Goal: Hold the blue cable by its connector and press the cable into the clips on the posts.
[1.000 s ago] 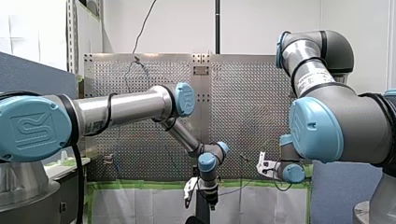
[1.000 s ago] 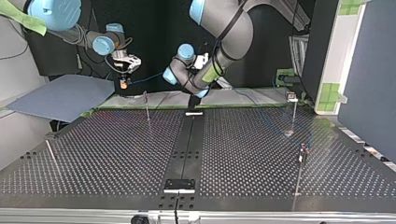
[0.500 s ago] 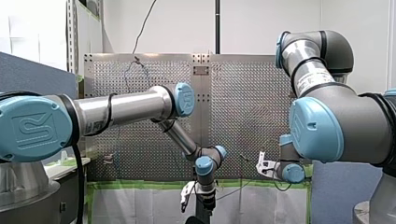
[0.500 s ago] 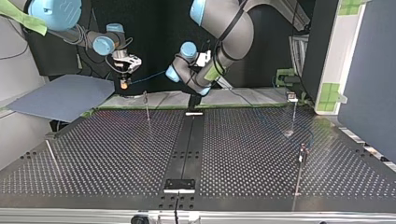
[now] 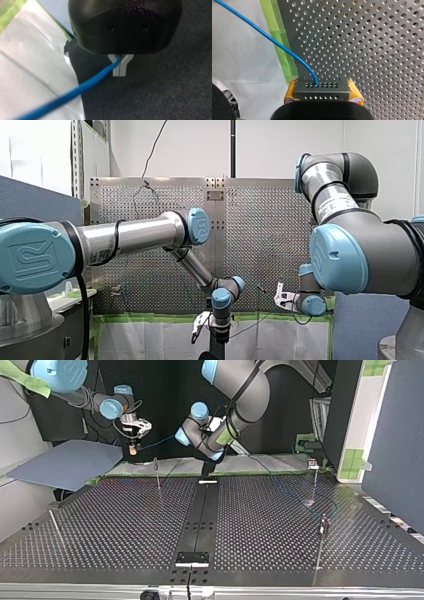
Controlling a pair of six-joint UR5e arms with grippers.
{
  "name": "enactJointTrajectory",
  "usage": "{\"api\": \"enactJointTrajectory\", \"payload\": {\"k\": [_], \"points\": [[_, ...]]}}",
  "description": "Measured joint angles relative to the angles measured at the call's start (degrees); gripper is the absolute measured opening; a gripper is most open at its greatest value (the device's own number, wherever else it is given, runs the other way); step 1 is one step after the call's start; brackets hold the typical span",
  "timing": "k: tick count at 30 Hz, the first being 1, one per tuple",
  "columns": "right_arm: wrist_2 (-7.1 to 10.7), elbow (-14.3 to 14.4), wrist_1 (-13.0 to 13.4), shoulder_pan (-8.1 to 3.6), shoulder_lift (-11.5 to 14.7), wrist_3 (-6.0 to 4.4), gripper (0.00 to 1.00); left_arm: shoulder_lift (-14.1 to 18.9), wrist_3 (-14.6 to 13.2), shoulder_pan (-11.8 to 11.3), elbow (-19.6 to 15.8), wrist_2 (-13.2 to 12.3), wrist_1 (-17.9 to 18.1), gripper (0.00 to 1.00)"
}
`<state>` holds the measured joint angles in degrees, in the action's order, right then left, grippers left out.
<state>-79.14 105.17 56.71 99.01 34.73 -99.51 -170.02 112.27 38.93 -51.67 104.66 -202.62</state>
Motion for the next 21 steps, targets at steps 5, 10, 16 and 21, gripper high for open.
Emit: {"api": "enactJointTrajectory", "payload": {"k": [5,10,16,21], "points": [[-0.06,0.0,0.0,-0.01,0.0,-0.06,0.00,0.0,-0.2,0.1,-0.3,1.8,0.1,0.00],[-0.13,0.0,0.0,-0.34,0.0,-0.23,0.00,0.2,-0.3,0.2,-0.3,1.7,0.7,0.00],[-0.30,0.0,0.0,-0.60,0.0,-0.32,0.00,1.9,0.2,0.8,-1.5,0.8,3.2,0.00],[-0.40,-0.1,0.0,-0.85,0.0,-0.35,0.00,4.3,1.5,1.1,-3.8,1.1,5.7,0.00]]}}
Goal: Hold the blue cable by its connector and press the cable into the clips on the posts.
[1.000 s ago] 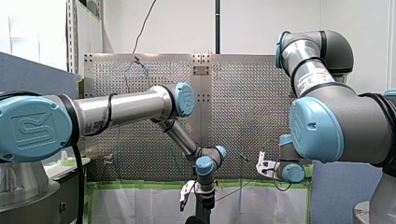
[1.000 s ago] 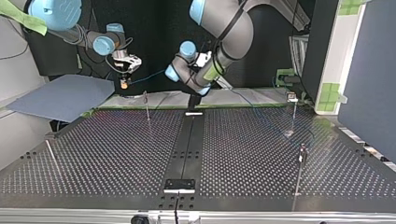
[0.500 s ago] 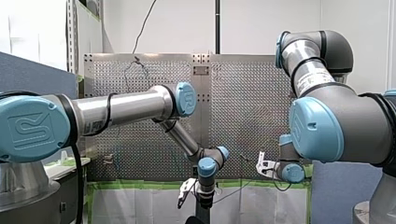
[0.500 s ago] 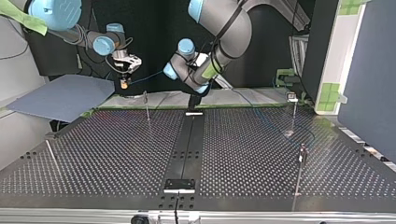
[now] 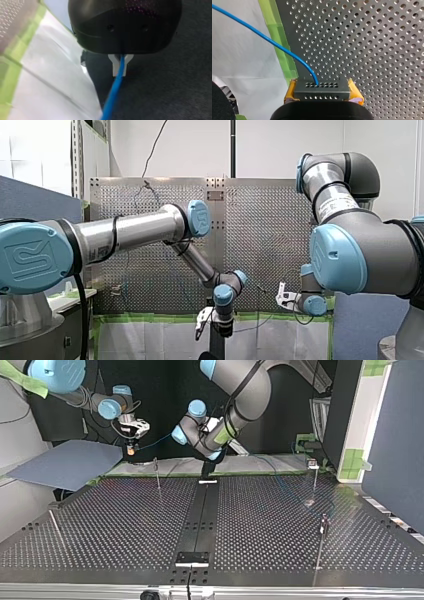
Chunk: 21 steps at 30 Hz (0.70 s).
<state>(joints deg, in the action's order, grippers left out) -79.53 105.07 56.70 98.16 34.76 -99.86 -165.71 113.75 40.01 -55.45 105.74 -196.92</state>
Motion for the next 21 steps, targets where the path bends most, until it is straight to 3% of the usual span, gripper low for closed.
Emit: {"api": "enactJointTrajectory", "payload": {"k": [14,21], "points": [[1.08,-0.9,0.1,-2.39,0.1,-1.16,0.00,6.6,0.9,1.3,-1.7,1.3,6.7,0.00],[1.26,-1.3,0.0,-3.57,0.1,-1.39,0.00,10.3,1.1,2.5,-1.8,4.4,10.3,0.00]]}}
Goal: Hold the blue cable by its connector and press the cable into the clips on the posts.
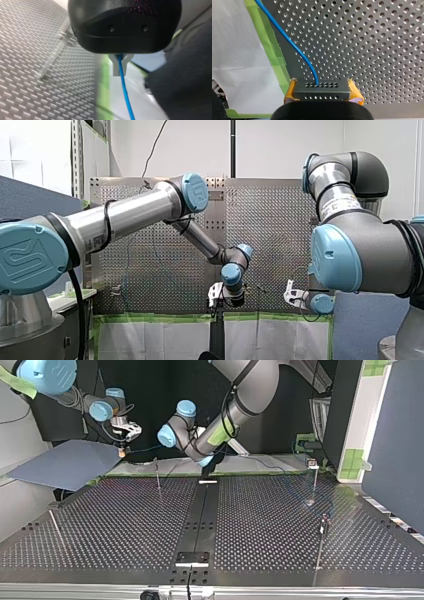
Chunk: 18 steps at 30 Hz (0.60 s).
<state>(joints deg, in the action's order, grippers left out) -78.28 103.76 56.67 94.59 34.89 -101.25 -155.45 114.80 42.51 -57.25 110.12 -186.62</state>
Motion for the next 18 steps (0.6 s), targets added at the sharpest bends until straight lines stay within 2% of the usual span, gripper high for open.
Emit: {"api": "enactJointTrajectory", "payload": {"k": [6,11,15,18], "points": [[0.26,-0.7,-0.6,-0.90,0.0,-0.01,0.00,2.0,0.2,0.8,-1.4,3.0,3.0,0.00],[0.37,-1.2,-0.7,-1.56,0.1,-0.20,0.00,2.6,0.7,1.2,-3.5,2.9,5.3,0.00],[1.19,-1.3,-0.5,-2.09,0.1,-1.18,0.00,2.7,0.8,1.6,-5.6,2.4,7.4,0.00],[1.83,-1.3,-0.2,-2.51,0.1,-2.33,0.00,2.7,0.6,2.1,-7.2,2.4,9.0,0.00]]}}
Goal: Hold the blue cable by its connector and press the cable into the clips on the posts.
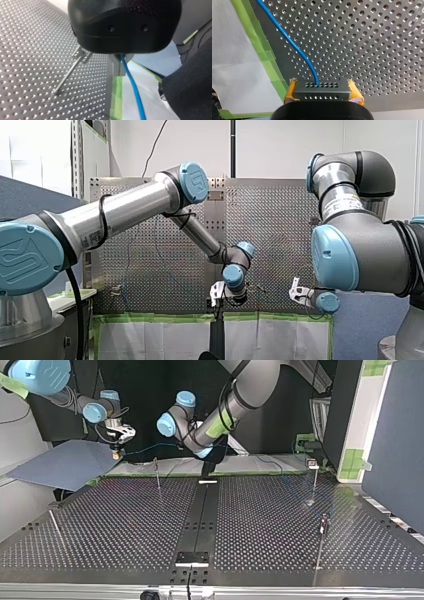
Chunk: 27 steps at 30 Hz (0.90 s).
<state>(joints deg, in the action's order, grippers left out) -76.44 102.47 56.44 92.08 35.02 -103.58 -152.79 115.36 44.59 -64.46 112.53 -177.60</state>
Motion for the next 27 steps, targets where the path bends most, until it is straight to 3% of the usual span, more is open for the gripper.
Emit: {"api": "enactJointTrajectory", "payload": {"k": [5,11,17,27], "points": [[0.28,0.0,0.8,-0.51,0.0,-1.76,0.00,0.0,-0.5,0.8,-2.6,0.1,2.5,0.00],[0.33,0.0,1.2,-0.87,0.0,-2.32,0.00,0.0,-0.6,1.5,-4.5,0.4,5.7,0.00],[0.78,-0.2,2.2,-1.44,0.0,-3.57,0.00,0.0,-0.5,1.8,-4.7,1.7,8.7,0.00],[1.45,-1.5,3.2,-1.64,-0.1,-4.80,0.00,-0.1,-0.4,1.7,-4.7,2.3,13.6,0.00]]}}
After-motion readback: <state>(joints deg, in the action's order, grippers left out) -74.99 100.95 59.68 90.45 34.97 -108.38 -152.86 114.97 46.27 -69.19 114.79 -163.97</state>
